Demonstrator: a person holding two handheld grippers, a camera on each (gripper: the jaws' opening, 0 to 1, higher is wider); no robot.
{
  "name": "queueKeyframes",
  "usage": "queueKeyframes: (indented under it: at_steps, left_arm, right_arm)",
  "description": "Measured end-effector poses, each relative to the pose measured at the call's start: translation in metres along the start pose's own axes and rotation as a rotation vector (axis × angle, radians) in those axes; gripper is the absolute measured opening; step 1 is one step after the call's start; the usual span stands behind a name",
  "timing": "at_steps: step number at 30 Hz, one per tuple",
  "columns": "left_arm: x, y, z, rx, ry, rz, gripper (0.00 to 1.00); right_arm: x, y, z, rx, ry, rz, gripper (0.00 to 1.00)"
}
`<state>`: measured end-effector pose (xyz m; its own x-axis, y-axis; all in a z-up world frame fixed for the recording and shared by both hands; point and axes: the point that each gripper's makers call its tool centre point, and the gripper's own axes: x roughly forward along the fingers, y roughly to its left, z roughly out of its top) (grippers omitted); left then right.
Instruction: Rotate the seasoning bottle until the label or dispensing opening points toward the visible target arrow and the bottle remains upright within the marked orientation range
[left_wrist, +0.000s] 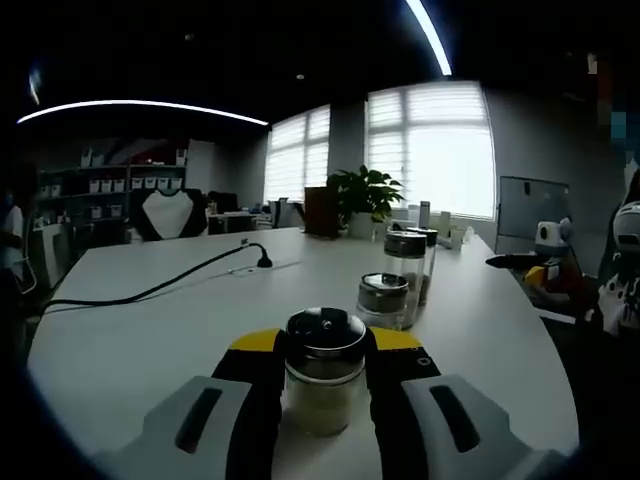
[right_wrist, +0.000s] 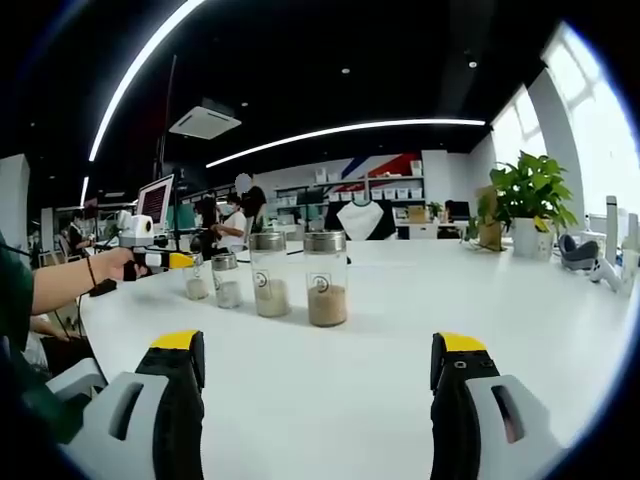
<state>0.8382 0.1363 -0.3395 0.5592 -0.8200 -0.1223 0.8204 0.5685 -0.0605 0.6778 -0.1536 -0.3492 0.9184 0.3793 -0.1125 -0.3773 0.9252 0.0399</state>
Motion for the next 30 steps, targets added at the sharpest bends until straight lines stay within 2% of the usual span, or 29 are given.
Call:
queueKeyframes:
  at_steps: [14,30]
  left_arm:
    - [0.0004,-0.0003,-0.0006,0.012,-0.002,0.077,0.33]
    - [-0.0002,0.0044,-0.0013,-0.003,-0.016,0.209,0.33]
  right_arm:
    - [0.0004,0.0006,-0.0033,0.002,0.013,-0.001,0.96]
    - [0.0004,0.0054,-0.0041,0.000,0.016,0.006,0.96]
